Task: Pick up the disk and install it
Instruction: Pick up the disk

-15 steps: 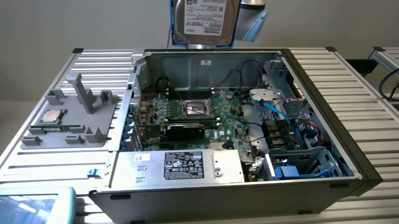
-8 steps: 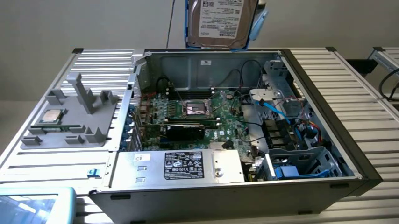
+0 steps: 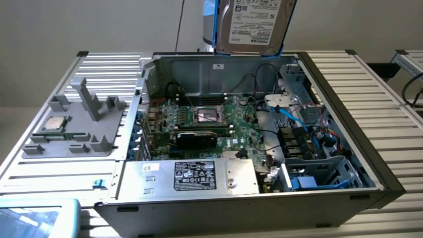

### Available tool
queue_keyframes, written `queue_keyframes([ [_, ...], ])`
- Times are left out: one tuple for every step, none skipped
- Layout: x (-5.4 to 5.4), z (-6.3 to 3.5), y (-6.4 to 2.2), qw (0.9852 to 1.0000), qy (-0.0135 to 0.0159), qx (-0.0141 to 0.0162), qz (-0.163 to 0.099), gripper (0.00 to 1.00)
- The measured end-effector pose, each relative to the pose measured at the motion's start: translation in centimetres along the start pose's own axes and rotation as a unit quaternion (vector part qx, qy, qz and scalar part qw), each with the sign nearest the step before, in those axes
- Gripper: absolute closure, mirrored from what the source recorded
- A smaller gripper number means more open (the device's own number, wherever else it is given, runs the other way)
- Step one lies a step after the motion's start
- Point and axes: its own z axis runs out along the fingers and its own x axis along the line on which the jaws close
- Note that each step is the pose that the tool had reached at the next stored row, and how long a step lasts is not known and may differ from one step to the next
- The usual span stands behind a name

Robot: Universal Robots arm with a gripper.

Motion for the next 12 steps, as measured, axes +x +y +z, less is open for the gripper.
queue_keyframes([
  [0.1,0.00,-0.28,1.0000,-0.0001,0.0012,0.000,0.63],
  [0.2,0.00,-0.57,1.0000,-0.0001,0.0022,0.000,0.63],
  [0.3,0.00,-0.89,1.0000,-0.0002,0.0030,0.000,0.63],
  [0.4,0.01,-1.21,1.0000,-0.0003,0.0037,0.000,0.63],
  [0.4,0.01,-1.53,1.0000,-0.0003,0.0043,0.000,0.63],
  [0.6,0.01,-1.83,1.0000,-0.0003,0.0048,0.000,0.63],
  [0.7,0.00,-2.10,1.0000,-0.0003,0.0050,0.000,0.63],
  [1.0,0.01,-2.31,1.0000,-0.0003,0.0051,0.000,0.63],
  [1.3,0.00,-2.49,1.0000,-0.0004,0.0051,0.000,0.63],
  [1.6,0.00,-2.66,1.0000,-0.0004,0.0052,0.000,0.63],
  [1.9,-0.01,-2.87,1.0000,-0.0004,0.0052,0.000,0.63],
  [2.2,-0.02,-3.08,1.0000,-0.0004,0.0052,0.000,0.63],
])
